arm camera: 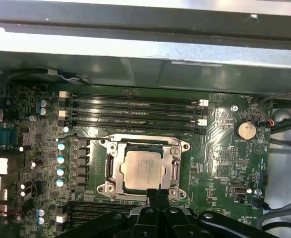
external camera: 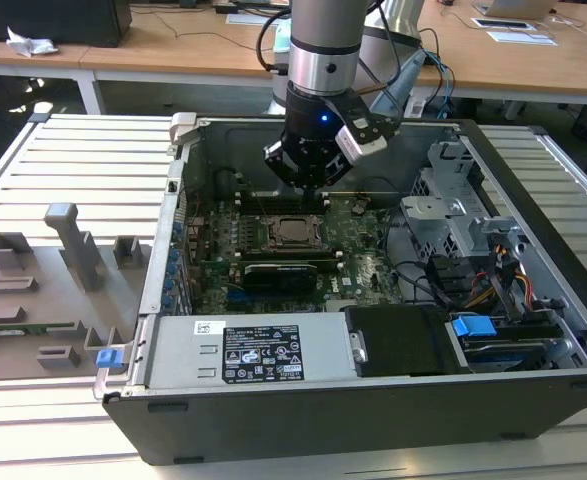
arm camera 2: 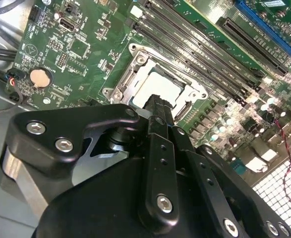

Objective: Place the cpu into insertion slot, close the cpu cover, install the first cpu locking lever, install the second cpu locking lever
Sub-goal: 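Install the first cpu locking lever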

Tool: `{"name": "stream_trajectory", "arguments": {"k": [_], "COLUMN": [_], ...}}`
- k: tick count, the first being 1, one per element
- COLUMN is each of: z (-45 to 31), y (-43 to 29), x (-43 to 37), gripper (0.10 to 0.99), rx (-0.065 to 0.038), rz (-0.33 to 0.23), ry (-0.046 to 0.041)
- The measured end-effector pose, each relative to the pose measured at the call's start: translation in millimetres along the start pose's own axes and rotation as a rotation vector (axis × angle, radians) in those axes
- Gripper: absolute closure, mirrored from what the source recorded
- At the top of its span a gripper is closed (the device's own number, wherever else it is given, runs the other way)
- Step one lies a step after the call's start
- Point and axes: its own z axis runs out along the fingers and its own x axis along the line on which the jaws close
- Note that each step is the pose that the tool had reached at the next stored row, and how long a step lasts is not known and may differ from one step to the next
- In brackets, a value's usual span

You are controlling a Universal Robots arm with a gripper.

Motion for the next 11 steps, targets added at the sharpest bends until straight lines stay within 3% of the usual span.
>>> {"name": "stream_trajectory", "arguments": {"k": [2, 7, 11], "z": [-0.2, 0.0, 0.0], "y": [-0.1, 0.0, 0.1], "x": [0.1, 0.1, 1.4], "gripper": [0.980, 0.980, 0.980], "rx": [-0.003, -0.038, -0.038], "rz": [0.002, 0.042, 0.043], "ry": [-0.0001, -0.0011, -0.0012]}}
